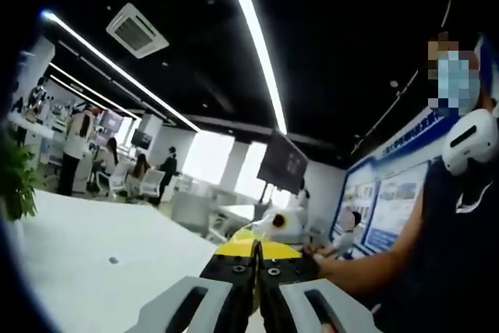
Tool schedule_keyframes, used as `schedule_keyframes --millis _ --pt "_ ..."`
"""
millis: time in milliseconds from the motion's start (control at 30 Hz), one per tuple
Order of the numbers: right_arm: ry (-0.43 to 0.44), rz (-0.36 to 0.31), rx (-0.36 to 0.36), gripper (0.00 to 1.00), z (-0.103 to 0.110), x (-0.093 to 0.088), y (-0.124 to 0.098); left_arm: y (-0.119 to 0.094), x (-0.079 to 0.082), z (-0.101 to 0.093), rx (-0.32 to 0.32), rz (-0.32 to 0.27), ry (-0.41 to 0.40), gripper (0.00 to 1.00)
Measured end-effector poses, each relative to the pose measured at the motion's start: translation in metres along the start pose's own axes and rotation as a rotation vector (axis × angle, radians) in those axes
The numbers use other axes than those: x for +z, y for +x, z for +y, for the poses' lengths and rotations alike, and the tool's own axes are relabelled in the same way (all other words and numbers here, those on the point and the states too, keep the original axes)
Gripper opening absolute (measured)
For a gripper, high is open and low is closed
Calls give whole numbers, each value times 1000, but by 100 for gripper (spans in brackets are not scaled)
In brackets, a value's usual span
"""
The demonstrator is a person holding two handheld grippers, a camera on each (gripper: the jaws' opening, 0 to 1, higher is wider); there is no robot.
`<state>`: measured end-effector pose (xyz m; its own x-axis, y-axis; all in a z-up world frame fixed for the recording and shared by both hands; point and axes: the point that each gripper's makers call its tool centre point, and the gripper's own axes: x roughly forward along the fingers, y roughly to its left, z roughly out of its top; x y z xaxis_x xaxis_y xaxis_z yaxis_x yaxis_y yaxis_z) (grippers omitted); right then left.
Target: Compare the silicone blocks by pressing each to a similar depth, holding the contact briefly, and releasing to observe deformation and rebound differences across the visible hardness samples.
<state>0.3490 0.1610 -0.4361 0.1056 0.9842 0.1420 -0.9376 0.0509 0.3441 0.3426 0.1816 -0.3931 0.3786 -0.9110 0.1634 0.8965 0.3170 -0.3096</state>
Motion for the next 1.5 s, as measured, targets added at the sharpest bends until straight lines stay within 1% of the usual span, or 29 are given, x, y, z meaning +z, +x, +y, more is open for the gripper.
schedule_keyframes --millis 200,300,367,467,533,567,600,633,667,700,733,800,833,1033,1167,1233,1333,1367,1500 --pt "-14 1 -8 8 0 0 0 0 0 1 9 1 1 0" --pt "-14 -10 -12 11 0 2 2 -2 3 1 9 -8 12 0" --pt "-30 -22 -17 14 0 4 4 -3 9 -2 -10 -24 9 0" --pt "-58 -20 -43 23 -2 6 5 -3 15 -5 -24 -43 5 0" --pt "-81 -23 -70 39 -7 6 5 -4 19 -4 -22 -52 5 0" --pt "-87 -36 -83 48 -9 8 5 -5 19 -4 -20 -53 6 0" --pt "-88 -48 -104 60 -12 10 5 -7 21 -2 -18 -56 3 0" --pt "-89 -54 -122 69 -15 11 4 -8 22 -1 -19 -61 1 0" --pt "-87 -60 -168 76 -22 12 2 -9 23 0 -17 -65 2 0" --pt "-93 -68 -177 87 -23 13 2 -10 23 0 -14 -66 4 0" --pt "-93 -76 -193 95 -26 14 1 -10 23 1 -9 -65 6 0" --pt "-90 -70 -202 96 -28 12 -2 -11 23 1 -6 -65 5 0" --pt "-54 -64 -206 96 -29 10 -4 -11 24 1 -5 -66 5 0" --pt "-70 -63 -202 96 -28 11 -3 -11 24 0 -11 -65 3 0" --pt "-83 -59 -215 96 -29 12 -3 -10 23 1 -7 -62 4 0" --pt "-125 -43 -250 96 -33 13 -6 -10 24 4 6 -62 10 0" --pt "-251 14 -361 96 -46 13 -17 -14 26 11 32 -70 8 0" --pt "-273 27 -385 96 -49 13 -20 -14 27 13 39 -71 7 0" --pt "-300 51 -420 96 -52 11 -34 -18 27 18 62 -76 7 0"
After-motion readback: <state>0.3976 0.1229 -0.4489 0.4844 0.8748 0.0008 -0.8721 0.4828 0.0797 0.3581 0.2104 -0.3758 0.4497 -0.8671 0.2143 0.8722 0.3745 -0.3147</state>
